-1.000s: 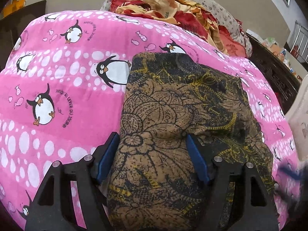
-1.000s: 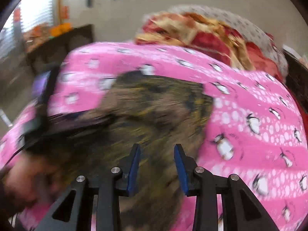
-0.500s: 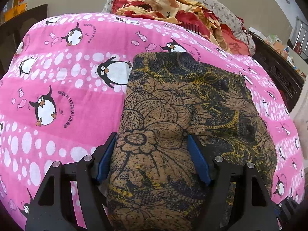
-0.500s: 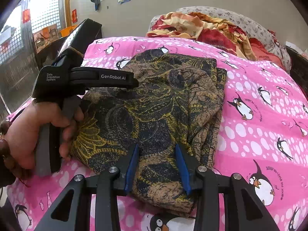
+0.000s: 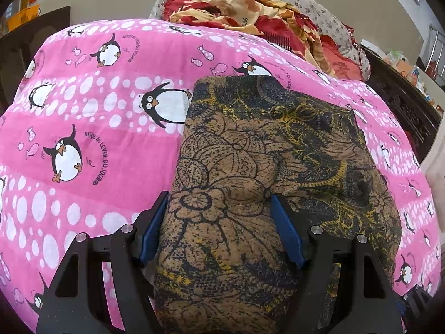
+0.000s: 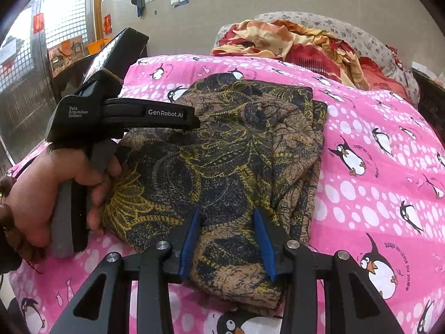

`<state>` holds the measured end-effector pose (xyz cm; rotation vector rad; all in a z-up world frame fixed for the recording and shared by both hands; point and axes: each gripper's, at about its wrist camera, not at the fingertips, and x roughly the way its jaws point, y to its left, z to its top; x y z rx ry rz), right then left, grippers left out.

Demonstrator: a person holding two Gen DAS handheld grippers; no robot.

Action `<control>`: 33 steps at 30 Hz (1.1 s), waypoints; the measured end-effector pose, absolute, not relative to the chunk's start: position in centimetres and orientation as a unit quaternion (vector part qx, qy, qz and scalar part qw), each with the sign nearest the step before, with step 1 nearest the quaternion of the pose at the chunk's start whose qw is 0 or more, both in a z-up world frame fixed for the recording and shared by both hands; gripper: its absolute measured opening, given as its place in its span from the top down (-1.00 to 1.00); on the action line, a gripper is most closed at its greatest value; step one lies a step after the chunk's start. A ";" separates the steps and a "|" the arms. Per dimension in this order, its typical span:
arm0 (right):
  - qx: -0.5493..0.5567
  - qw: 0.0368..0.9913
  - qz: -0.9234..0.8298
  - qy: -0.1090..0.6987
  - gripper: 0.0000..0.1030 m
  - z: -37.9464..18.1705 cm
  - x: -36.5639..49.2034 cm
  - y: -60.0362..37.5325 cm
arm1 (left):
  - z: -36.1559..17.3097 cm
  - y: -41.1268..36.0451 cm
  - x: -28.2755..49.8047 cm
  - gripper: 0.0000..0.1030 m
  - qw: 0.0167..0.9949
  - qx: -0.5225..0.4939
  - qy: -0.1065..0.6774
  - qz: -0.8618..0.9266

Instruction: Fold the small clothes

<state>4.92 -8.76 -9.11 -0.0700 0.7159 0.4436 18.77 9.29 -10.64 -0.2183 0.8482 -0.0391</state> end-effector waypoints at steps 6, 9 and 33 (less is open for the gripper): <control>-0.012 0.908 0.226 0.353 0.23 -9.2 5.6 -9.2 | -10.7 9.3 18.9 -0.43 0.904 -0.106 0.415 -0.015; 0.000 0.905 0.231 0.357 0.23 -9.1 5.7 -9.5 | -9.4 8.6 18.2 -0.44 0.897 -0.070 0.436 -0.006; 0.016 0.915 0.125 0.383 0.16 -1.5 -8.0 -16.6 | -0.2 3.8 -2.8 -0.99 0.918 -0.047 0.394 0.024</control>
